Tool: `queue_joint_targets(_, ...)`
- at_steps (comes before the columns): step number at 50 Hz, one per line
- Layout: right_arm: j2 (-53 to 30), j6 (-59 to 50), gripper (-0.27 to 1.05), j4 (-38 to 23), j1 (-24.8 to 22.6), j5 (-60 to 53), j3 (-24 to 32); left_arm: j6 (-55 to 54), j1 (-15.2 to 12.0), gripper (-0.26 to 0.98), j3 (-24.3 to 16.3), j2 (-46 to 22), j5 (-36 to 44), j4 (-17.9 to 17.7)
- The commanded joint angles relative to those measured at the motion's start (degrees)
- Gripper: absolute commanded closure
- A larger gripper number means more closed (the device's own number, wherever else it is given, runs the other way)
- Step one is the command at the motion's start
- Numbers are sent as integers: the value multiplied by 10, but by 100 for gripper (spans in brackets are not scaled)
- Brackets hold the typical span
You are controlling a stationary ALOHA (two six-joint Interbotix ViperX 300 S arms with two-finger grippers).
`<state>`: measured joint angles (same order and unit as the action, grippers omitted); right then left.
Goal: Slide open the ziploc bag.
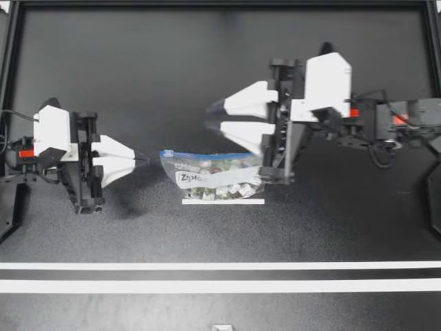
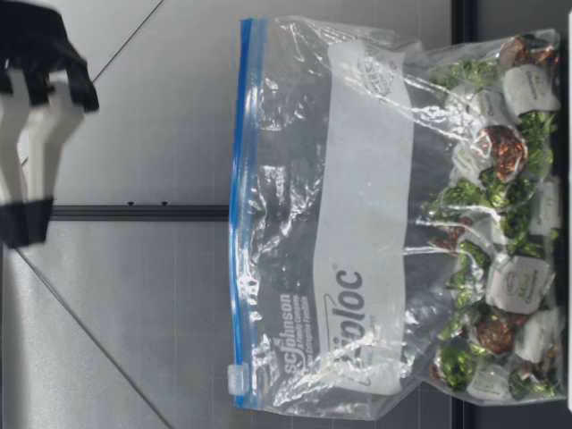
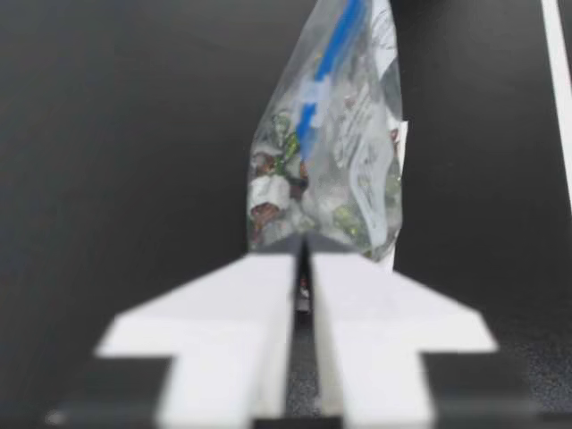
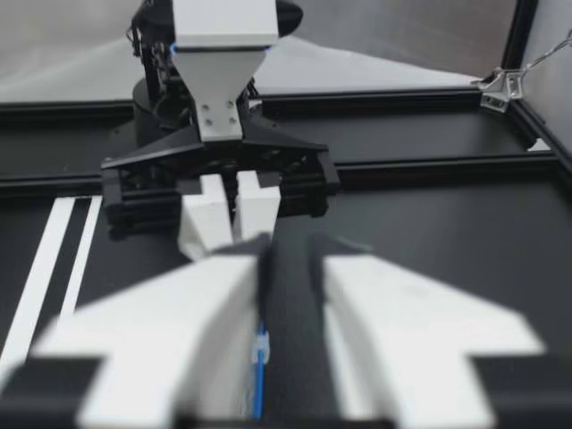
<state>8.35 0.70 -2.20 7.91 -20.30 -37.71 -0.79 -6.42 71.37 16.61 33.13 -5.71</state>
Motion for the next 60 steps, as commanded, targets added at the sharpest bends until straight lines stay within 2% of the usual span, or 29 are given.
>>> queue_joint_targets(1, -17, 0, 27, -7, 4, 4, 33, 0, 1, 49, -13, -4, 9, 2)
queue_joint_targets(6, -47, 0, 24, -7, 4, 7, 55, 0, 1, 29, -19, -17, 11, 0)
queue_joint_targets(10, -68, 0, 24, -7, 4, 19, 76, 0, 1, 21, -26, -26, 17, 0)
queue_joint_targets(24, -112, 0, 23, -7, 4, 98, 136, -5, 1, 21, -51, -61, 50, 0)
queue_joint_targets(37, -136, -1, 23, -8, -4, 110, 150, -13, 1, 22, -63, -92, 72, 0)
queue_joint_targets(41, -141, -1, 23, -8, -6, 113, 151, -13, 1, 27, -63, -92, 77, 0)
queue_joint_targets(53, -151, -1, 23, -7, -20, 127, 151, -13, 1, 64, -64, -90, 76, -1)
queue_joint_targets(60, -162, -1, 23, -8, -23, 130, 152, -13, 1, 80, -64, -88, 77, -1)
